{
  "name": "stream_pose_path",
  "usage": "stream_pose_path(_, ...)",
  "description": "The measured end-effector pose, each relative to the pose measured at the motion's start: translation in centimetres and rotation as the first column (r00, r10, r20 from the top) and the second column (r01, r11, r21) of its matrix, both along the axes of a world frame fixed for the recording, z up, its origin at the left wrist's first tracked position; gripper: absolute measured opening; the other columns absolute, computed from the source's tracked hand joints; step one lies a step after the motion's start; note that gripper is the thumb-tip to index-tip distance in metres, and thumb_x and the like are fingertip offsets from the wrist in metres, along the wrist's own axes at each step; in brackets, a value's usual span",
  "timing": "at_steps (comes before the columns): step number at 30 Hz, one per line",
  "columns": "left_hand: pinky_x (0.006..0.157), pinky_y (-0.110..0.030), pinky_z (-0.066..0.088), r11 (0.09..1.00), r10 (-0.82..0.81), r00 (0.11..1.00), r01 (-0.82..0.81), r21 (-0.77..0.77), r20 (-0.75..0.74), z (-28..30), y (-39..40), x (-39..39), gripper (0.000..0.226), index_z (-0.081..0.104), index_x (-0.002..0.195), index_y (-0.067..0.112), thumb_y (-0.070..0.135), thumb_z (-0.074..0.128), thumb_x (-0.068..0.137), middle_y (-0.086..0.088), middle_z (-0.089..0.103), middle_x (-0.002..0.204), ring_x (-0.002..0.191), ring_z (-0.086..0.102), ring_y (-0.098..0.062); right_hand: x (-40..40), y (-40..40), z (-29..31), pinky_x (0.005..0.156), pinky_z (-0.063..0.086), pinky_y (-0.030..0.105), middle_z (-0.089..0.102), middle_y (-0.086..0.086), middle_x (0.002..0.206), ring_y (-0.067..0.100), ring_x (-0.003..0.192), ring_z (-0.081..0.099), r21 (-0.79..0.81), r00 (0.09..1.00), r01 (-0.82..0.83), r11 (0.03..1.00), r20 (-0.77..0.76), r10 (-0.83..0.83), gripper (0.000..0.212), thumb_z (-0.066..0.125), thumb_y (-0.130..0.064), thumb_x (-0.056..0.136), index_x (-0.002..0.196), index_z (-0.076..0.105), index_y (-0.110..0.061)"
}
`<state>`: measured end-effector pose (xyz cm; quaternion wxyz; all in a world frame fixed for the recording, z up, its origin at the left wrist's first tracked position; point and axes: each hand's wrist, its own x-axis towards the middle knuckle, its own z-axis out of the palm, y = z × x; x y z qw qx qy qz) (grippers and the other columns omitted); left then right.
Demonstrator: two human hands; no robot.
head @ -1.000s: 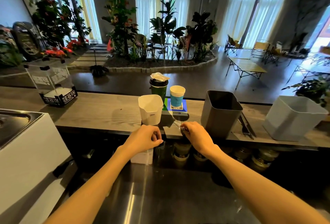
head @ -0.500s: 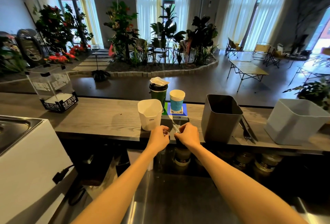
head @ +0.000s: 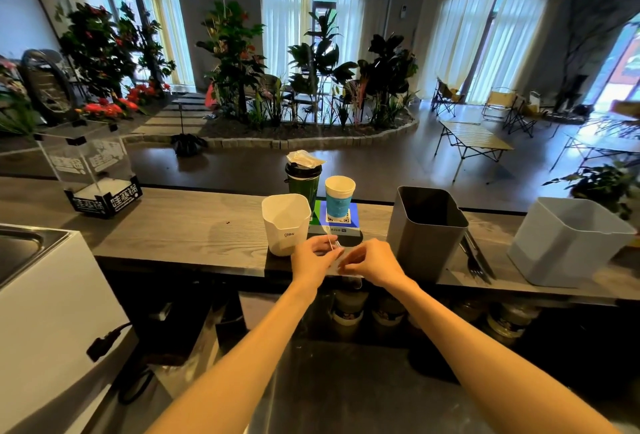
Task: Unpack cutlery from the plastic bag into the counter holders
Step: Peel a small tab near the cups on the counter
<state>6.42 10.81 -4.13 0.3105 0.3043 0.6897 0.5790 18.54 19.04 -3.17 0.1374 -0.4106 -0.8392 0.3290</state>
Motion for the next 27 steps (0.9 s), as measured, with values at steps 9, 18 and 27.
stream_pose_path(9,0.067,-0.025,0.058,0.988,-0.088,0.992,0.099,0.122,-0.091,5.7,-2.2,-0.7,0.009,0.076,0.092,0.026,0.025,0.079,0.084,0.004,0.075,0.092,0.084,0.07,-0.012,1.4,-1.6,4.4,0.084,0.059,0.021,0.078,-0.004,0.093,0.004,0.084,0.071,0.15,0.97,-0.114,0.982,-0.195,0.143,0.018,0.082,-0.021,0.082,0.099,0.081,-0.015)
stream_pose_path(18,0.07,-0.022,0.059,0.934,-0.055,0.985,-0.007,0.358,0.162,8.9,-4.6,-3.2,0.025,0.072,0.106,0.011,0.011,0.079,0.082,-0.006,0.078,0.092,0.084,0.076,-0.017,0.6,-3.3,7.9,0.067,0.059,0.019,0.078,-0.006,0.09,0.011,0.086,0.076,-0.181,0.775,-0.055,0.982,-0.628,-0.072,0.017,0.07,-0.018,0.093,0.108,0.077,-0.015)
stream_pose_path(27,0.067,-0.015,0.056,0.941,-0.038,0.999,0.025,0.336,0.031,8.8,-5.2,-2.7,0.016,0.073,0.106,0.015,0.023,0.062,0.096,-0.001,0.075,0.098,0.083,0.075,-0.011,-1.5,-4.0,9.2,0.062,0.059,0.018,0.076,0.009,0.101,0.011,0.075,0.073,-0.26,0.844,-0.043,0.965,-0.526,-0.104,0.025,0.072,-0.023,0.09,0.113,0.075,-0.012)
